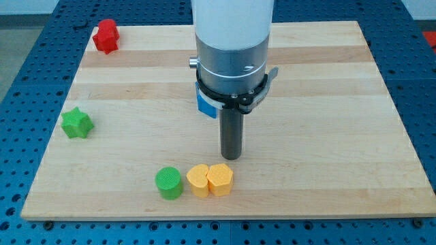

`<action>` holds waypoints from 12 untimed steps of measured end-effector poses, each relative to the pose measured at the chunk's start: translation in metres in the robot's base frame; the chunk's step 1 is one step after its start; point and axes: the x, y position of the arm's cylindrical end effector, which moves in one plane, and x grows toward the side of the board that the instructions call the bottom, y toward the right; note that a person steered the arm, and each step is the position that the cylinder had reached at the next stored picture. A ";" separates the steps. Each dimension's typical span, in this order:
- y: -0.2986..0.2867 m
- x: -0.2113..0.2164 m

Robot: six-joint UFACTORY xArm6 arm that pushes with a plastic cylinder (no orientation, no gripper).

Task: Push the green circle closer to the yellow heart

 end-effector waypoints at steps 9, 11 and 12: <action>-0.197 0.043; -0.165 0.087; -0.141 0.086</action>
